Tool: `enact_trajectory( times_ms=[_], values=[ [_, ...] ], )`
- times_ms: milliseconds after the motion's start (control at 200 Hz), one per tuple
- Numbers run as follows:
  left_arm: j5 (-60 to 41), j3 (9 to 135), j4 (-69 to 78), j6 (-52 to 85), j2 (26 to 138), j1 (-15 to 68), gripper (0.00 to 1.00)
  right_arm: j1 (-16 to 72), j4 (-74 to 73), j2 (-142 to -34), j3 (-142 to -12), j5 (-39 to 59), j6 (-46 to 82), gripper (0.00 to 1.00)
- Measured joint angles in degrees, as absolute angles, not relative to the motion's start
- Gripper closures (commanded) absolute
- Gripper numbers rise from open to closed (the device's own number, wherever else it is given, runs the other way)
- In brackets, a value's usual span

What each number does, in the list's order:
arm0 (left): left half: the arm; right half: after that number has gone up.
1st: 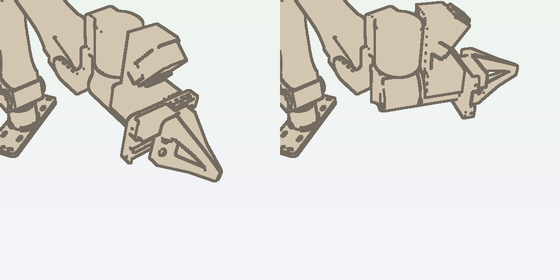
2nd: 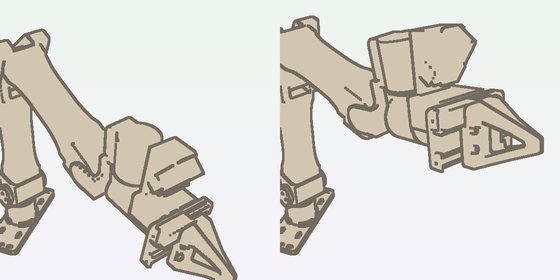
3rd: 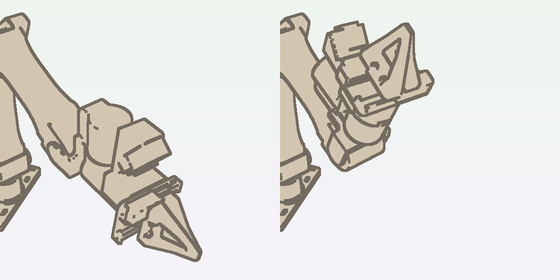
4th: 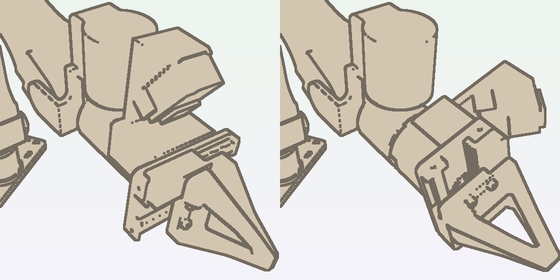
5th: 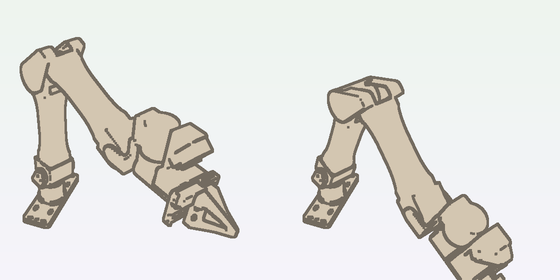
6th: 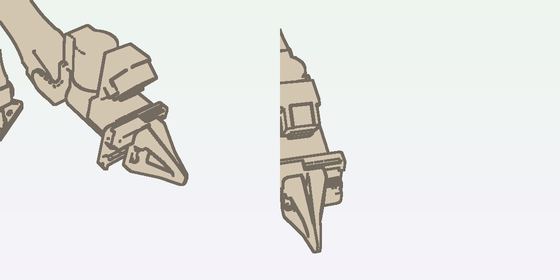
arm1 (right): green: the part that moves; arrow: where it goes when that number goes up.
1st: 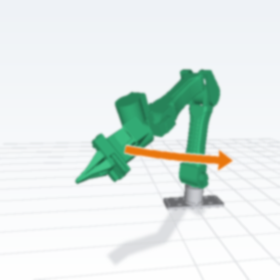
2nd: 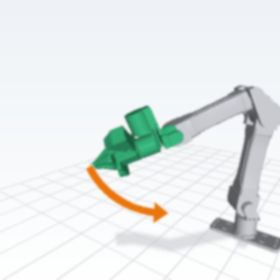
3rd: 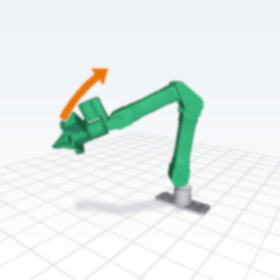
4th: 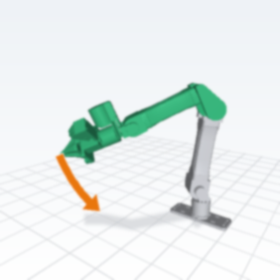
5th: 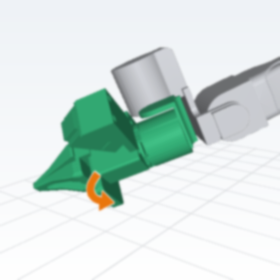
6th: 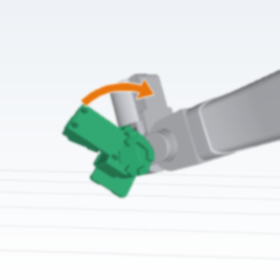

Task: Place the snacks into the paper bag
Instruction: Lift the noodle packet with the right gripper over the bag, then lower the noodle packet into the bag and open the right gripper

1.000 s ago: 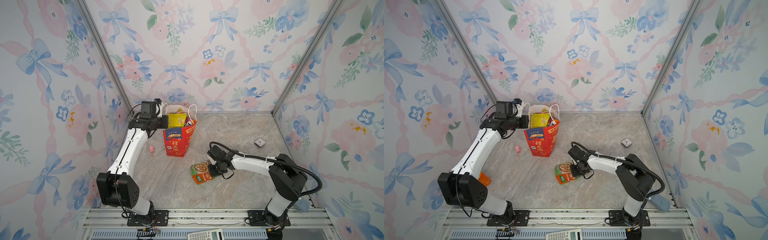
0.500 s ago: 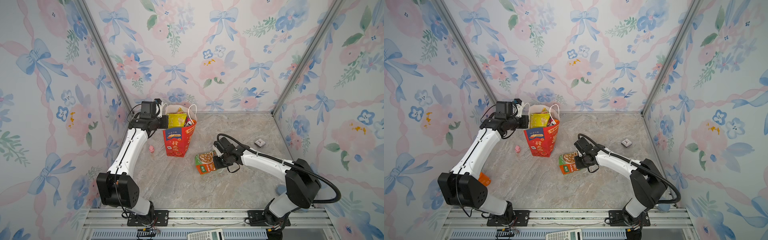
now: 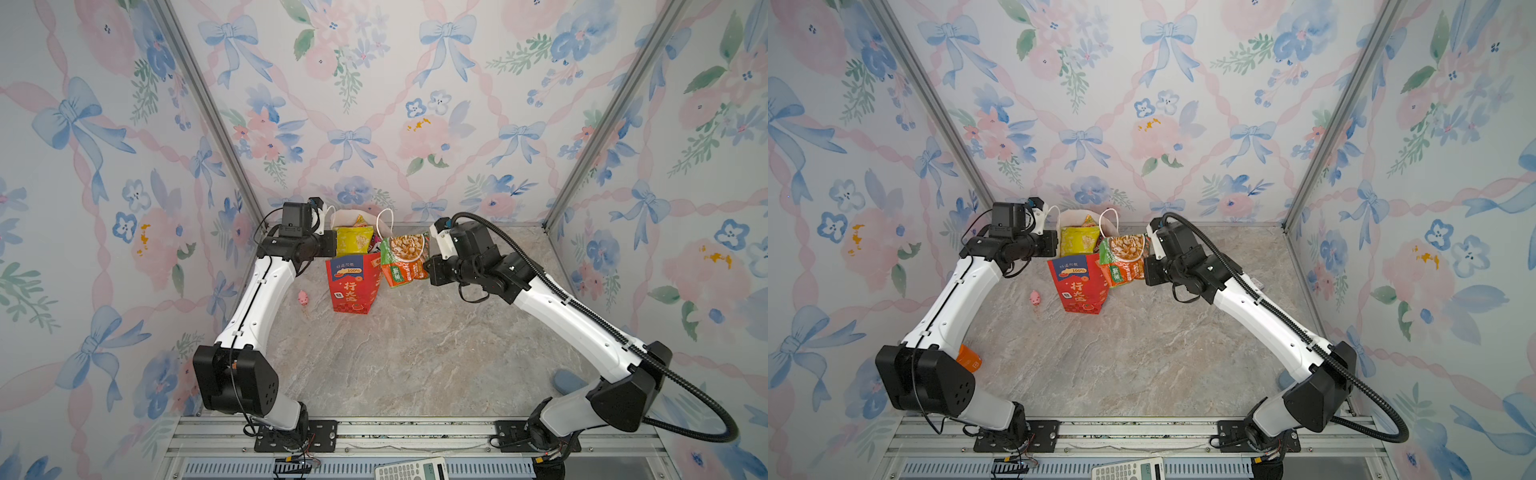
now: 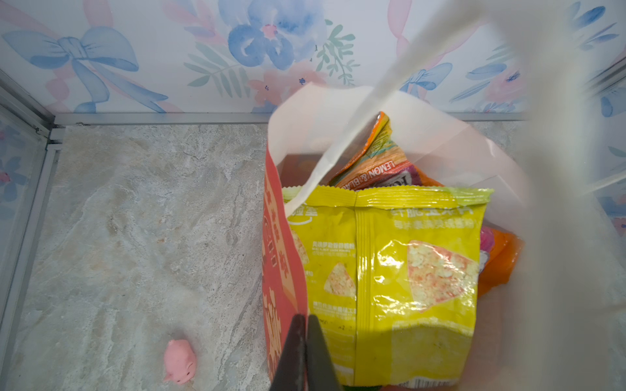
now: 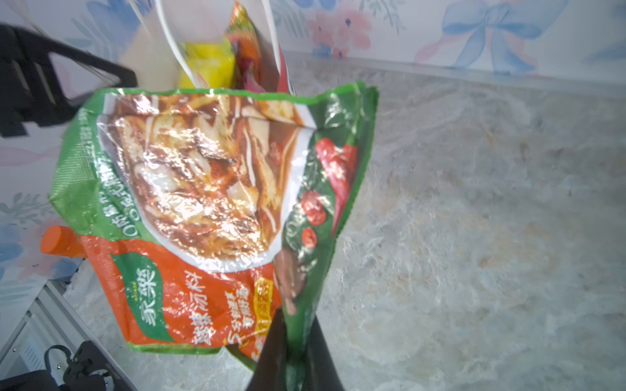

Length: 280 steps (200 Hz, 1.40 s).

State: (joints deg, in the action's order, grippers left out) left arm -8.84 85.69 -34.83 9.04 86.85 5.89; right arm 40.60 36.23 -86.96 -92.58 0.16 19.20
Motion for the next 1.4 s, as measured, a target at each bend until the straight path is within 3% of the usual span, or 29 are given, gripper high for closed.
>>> enact_trajectory(
  times_ms=[730, 1135, 1400],
  values=[
    [-9.02, 85.69, -34.83, 9.04, 86.85, 5.89, 1.00, 44.12, 39.86, -124.97, -146.12, 9.02, 16.45, 1.00],
    [-8.99, 85.69, -34.83, 9.04, 86.83, 5.89, 1.00, 42.81, 42.76, -129.38, -148.27, 9.39, 17.54, 1.00],
    [-8.99, 85.69, -34.83, 9.04, 86.80, 5.89, 1.00, 41.65, 45.78, -129.38, -147.72, 4.56, 15.33, 1.00]
  ],
)
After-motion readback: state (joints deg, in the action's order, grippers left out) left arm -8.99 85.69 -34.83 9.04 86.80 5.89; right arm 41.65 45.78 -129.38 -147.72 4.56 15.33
